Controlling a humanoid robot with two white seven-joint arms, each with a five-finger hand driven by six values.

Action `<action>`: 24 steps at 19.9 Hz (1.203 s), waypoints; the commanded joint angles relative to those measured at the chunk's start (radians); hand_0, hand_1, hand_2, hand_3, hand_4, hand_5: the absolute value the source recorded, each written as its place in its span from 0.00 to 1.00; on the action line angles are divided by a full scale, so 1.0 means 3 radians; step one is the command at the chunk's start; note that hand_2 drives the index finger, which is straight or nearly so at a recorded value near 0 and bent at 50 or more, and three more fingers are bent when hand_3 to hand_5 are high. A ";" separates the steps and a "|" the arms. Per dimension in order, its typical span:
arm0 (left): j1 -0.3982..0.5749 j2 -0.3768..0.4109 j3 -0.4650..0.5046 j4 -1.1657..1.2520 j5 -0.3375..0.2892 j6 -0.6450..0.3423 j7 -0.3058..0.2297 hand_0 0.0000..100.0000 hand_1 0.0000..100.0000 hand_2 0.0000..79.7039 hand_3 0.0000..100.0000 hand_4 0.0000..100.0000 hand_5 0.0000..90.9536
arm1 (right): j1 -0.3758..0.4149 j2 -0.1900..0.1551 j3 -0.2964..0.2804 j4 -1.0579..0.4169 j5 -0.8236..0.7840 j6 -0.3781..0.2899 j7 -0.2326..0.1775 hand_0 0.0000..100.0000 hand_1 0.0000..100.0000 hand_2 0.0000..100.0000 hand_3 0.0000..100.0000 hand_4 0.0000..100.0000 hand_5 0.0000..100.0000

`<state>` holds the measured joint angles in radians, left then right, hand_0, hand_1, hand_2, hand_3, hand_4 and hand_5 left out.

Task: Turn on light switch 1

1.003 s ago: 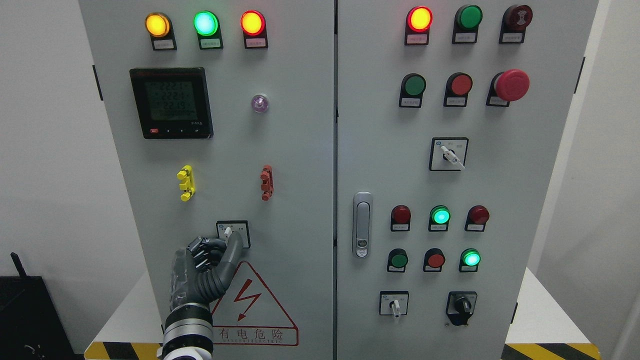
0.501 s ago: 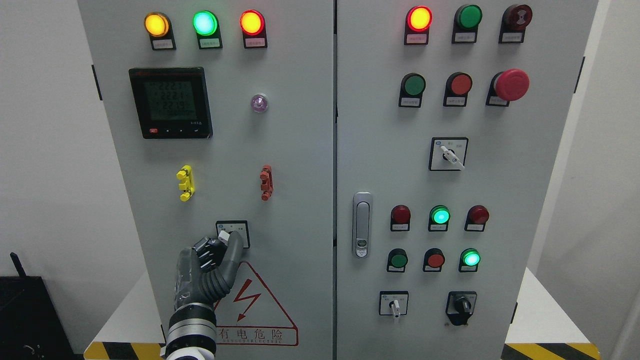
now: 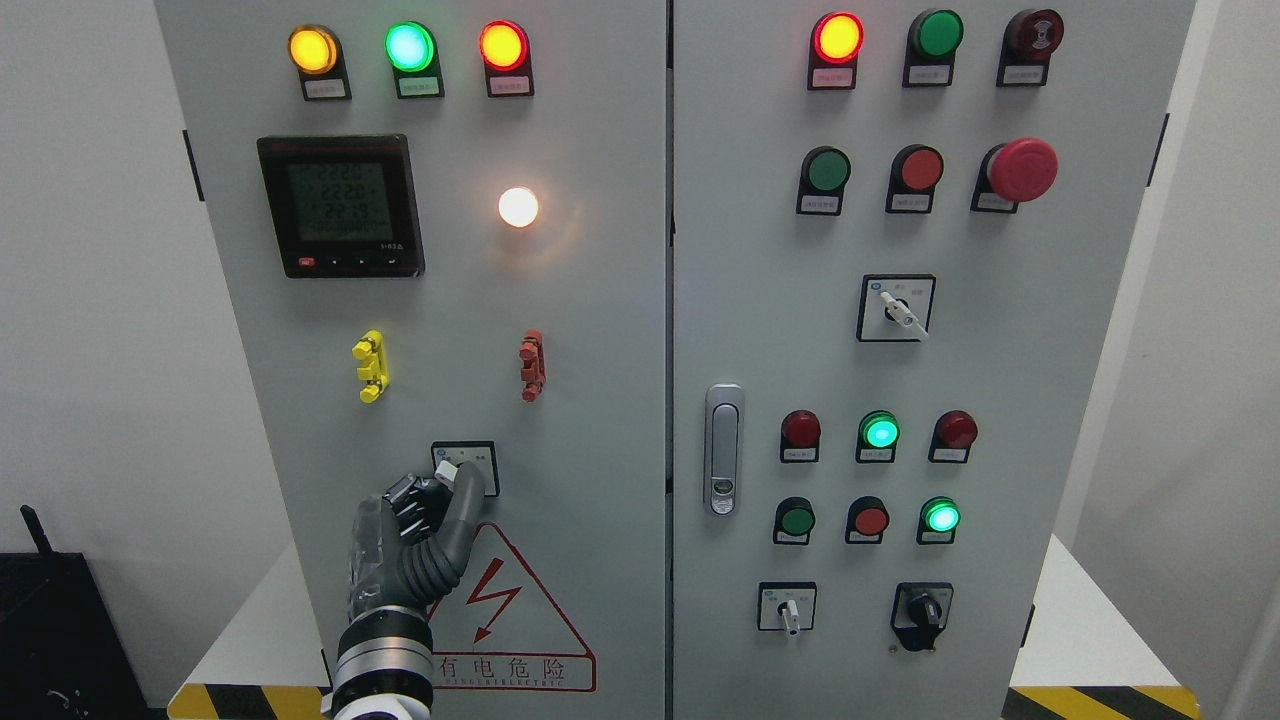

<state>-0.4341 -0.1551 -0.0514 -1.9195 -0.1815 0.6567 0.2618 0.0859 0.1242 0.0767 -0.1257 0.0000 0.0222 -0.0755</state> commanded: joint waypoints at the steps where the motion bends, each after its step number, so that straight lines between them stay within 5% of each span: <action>1: 0.0000 0.0001 -0.0003 0.0007 -0.0004 0.0005 0.0002 0.71 0.52 0.79 0.85 0.85 0.83 | 0.0000 0.0000 0.0000 0.0000 -0.0082 -0.0002 0.0001 0.00 0.00 0.00 0.00 0.00 0.00; 7: 0.0005 0.0001 -0.0003 0.0007 -0.0004 0.0005 0.0002 0.52 0.53 0.79 0.85 0.85 0.83 | 0.0000 0.0000 0.0000 0.0000 -0.0082 -0.0002 0.0001 0.00 0.00 0.00 0.00 0.00 0.00; 14: 0.0010 0.0001 -0.0003 0.0002 -0.0004 0.0005 0.0002 0.43 0.55 0.79 0.85 0.85 0.83 | 0.0000 0.0000 0.0000 0.0000 -0.0082 -0.0002 0.0001 0.00 0.00 0.00 0.00 0.00 0.00; 19: 0.0010 0.0001 -0.0003 0.0002 -0.0004 0.0005 0.0002 0.24 0.54 0.79 0.85 0.84 0.83 | 0.0000 0.0000 0.0000 0.0000 -0.0082 -0.0002 0.0001 0.00 0.00 0.00 0.00 0.00 0.00; 24: 0.0005 0.0001 -0.0003 0.0002 -0.0004 0.0005 0.0002 0.16 0.52 0.79 0.85 0.84 0.83 | 0.0000 0.0000 0.0000 0.0000 -0.0082 -0.0002 0.0001 0.00 0.00 0.00 0.00 0.00 0.00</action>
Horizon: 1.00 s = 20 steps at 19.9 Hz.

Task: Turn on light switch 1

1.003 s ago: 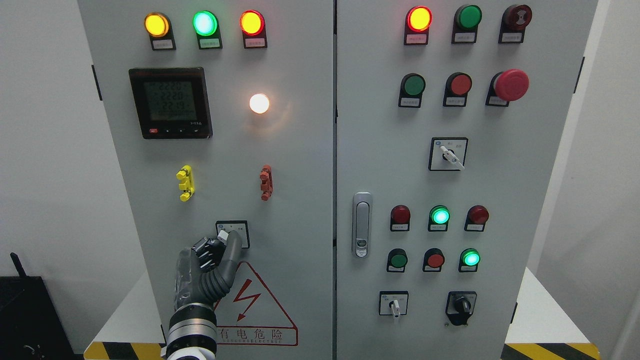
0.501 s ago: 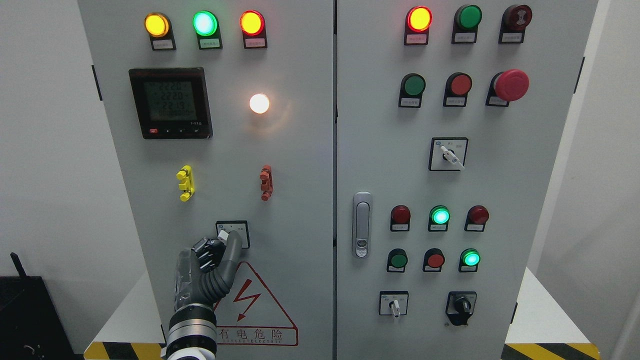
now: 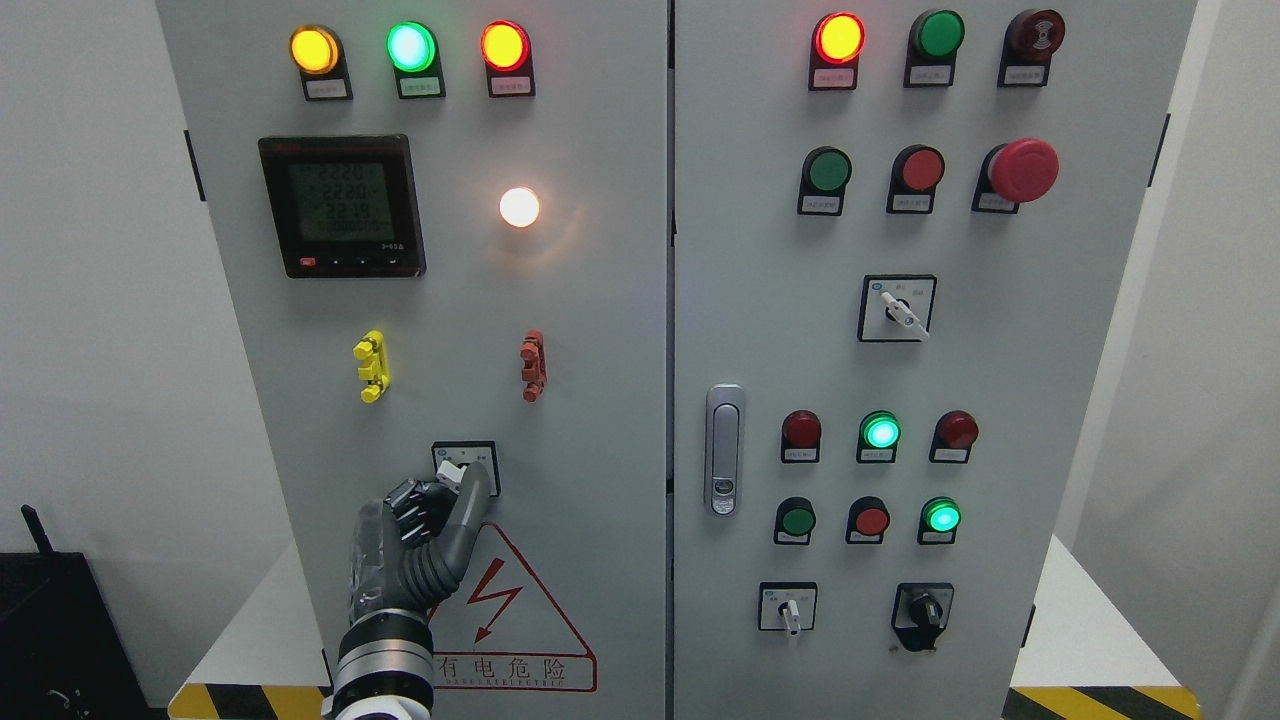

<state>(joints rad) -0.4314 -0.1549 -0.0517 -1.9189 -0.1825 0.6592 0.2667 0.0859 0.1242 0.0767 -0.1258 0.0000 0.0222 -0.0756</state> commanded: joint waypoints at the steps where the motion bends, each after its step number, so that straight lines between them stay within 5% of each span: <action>1: -0.0004 0.0000 -0.0001 0.0000 0.0000 -0.0004 -0.0015 0.15 0.52 0.79 0.85 0.84 0.83 | 0.0000 0.0000 0.0000 0.0000 -0.0082 -0.0002 0.0001 0.00 0.00 0.00 0.00 0.00 0.00; 20: 0.0307 0.0036 -0.0042 -0.0261 0.0020 -0.0055 -0.0020 0.10 0.51 0.79 0.86 0.85 0.84 | 0.0000 0.0000 0.0000 0.0000 -0.0082 -0.0002 0.0001 0.00 0.00 0.00 0.00 0.00 0.00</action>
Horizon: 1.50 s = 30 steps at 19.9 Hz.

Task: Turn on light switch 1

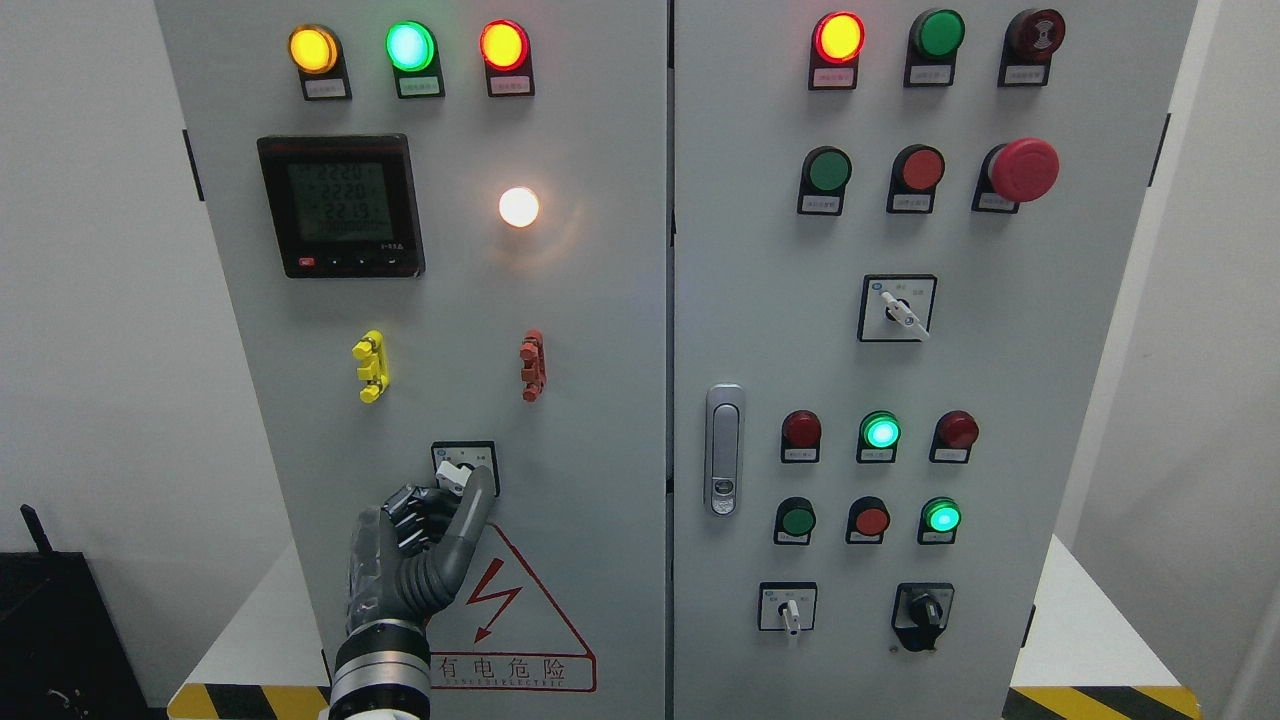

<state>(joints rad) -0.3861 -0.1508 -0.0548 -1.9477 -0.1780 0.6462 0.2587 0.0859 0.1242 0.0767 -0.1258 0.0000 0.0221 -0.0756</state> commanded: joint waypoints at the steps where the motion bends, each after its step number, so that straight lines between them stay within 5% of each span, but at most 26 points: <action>1: 0.0218 0.0027 -0.0032 -0.0211 0.0005 -0.0022 0.0007 0.10 0.51 0.79 0.86 0.85 0.84 | 0.0000 0.0000 0.0000 0.0000 -0.0082 -0.0002 0.0001 0.00 0.00 0.00 0.00 0.00 0.00; 6: 0.0601 0.0088 -0.0052 -0.0329 -0.0005 -0.0481 0.0017 0.10 0.49 0.79 0.86 0.85 0.84 | 0.0000 0.0000 0.0000 0.0000 -0.0082 -0.0002 0.0001 0.00 0.00 0.00 0.00 0.00 0.00; 11: 0.1316 0.0175 -0.0047 -0.0318 -0.0010 -0.1308 0.0012 0.10 0.48 0.80 0.86 0.87 0.85 | 0.0000 0.0000 0.0000 0.0000 -0.0082 -0.0002 0.0001 0.00 0.00 0.00 0.00 0.00 0.00; 15: 0.2098 0.0338 -0.0057 -0.0227 0.0020 -0.2014 -0.0009 0.10 0.44 0.74 0.84 0.87 0.70 | 0.0000 0.0000 0.0000 0.0000 -0.0082 -0.0002 0.0001 0.00 0.00 0.00 0.00 0.00 0.00; 18: 0.2487 0.0548 -0.0047 0.0283 0.0362 -0.2775 -0.0039 0.11 0.36 0.55 0.68 0.78 0.43 | 0.0000 0.0000 0.0000 0.0000 -0.0082 -0.0002 0.0001 0.00 0.00 0.00 0.00 0.00 0.00; 20: 0.2652 0.0661 -0.0052 0.0870 0.0562 -0.3252 -0.0192 0.12 0.32 0.44 0.57 0.62 0.04 | 0.0000 0.0000 0.0000 0.0000 -0.0082 -0.0002 0.0001 0.00 0.00 0.00 0.00 0.00 0.00; 22: 0.2652 0.0692 -0.0052 0.1590 0.0598 -0.3518 -0.0249 0.12 0.24 0.25 0.38 0.44 0.00 | 0.0000 0.0000 0.0000 0.0000 -0.0082 -0.0007 0.0001 0.00 0.00 0.00 0.00 0.00 0.00; 24: 0.2617 0.0661 -0.0032 0.2327 0.0669 -0.3647 -0.0269 0.12 0.19 0.15 0.30 0.39 0.00 | 0.0000 0.0000 0.0000 0.0000 -0.0082 -0.0002 0.0001 0.00 0.00 0.00 0.00 0.00 0.00; 27: 0.2535 0.0636 -0.0042 0.3380 0.0879 -0.3744 -0.0580 0.13 0.15 0.04 0.22 0.33 0.00 | 0.0000 0.0000 0.0000 0.0000 -0.0082 -0.0002 0.0001 0.00 0.00 0.00 0.00 0.00 0.00; 30: 0.2321 0.0625 -0.0047 0.4565 0.0875 -0.4055 -0.0852 0.14 0.05 0.00 0.05 0.18 0.00 | 0.0000 0.0000 0.0000 0.0000 -0.0082 -0.0002 0.0001 0.00 0.00 0.00 0.00 0.00 0.00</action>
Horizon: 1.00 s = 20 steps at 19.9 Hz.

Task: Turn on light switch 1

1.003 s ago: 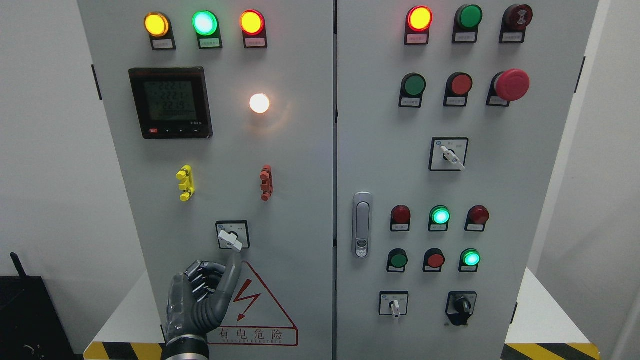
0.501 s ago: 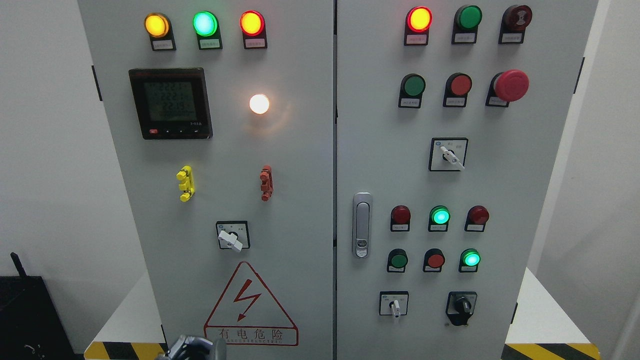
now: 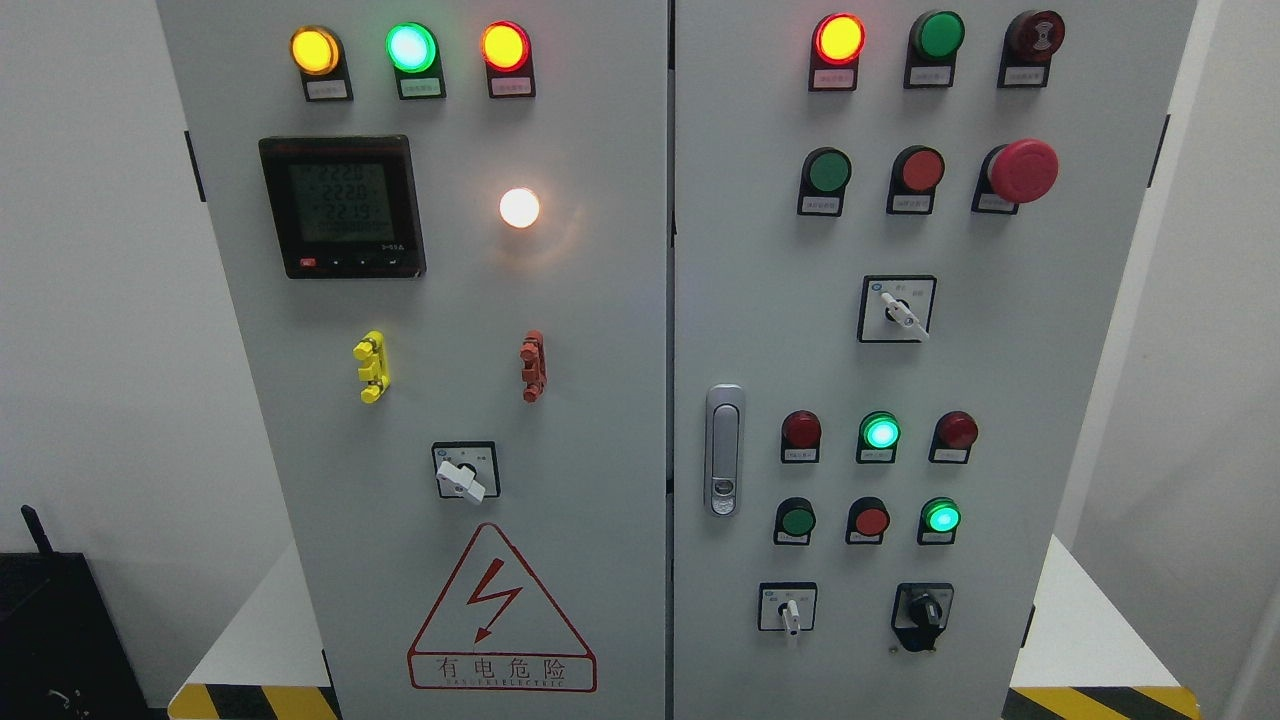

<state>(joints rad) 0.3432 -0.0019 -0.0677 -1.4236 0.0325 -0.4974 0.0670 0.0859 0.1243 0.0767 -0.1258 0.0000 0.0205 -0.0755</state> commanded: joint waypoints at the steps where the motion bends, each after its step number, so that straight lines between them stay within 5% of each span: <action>1: -0.0232 0.0119 -0.0004 0.3233 0.0173 -0.0320 -0.0274 0.14 0.03 0.00 0.04 0.16 0.00 | 0.0000 0.0000 0.0000 0.0000 -0.0082 0.0003 0.0001 0.00 0.00 0.00 0.00 0.00 0.00; 6: -0.0928 -0.0034 0.0001 0.5030 0.0158 -0.0225 -0.0668 0.17 0.00 0.00 0.00 0.00 0.00 | 0.0000 0.0000 0.0000 0.0000 -0.0082 0.0003 0.0001 0.00 0.00 0.00 0.00 0.00 0.00; 12: -0.1062 -0.0086 -0.0025 0.5119 0.0010 0.1288 -0.0689 0.13 0.00 0.00 0.00 0.00 0.00 | 0.0000 0.0000 0.0000 0.0000 -0.0082 0.0003 0.0001 0.00 0.00 0.00 0.00 0.00 0.00; 20: -0.1062 -0.0178 0.0001 0.5113 -0.0042 0.1341 -0.0622 0.16 0.00 0.00 0.00 0.00 0.00 | 0.0000 0.0000 0.0000 0.0000 -0.0082 0.0003 0.0001 0.00 0.00 0.00 0.00 0.00 0.00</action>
<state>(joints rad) 0.0228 -0.0149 -0.0705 -0.1737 0.0142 -0.1033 -0.1279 0.0859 0.1243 0.0767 -0.1260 0.0000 0.0221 -0.0756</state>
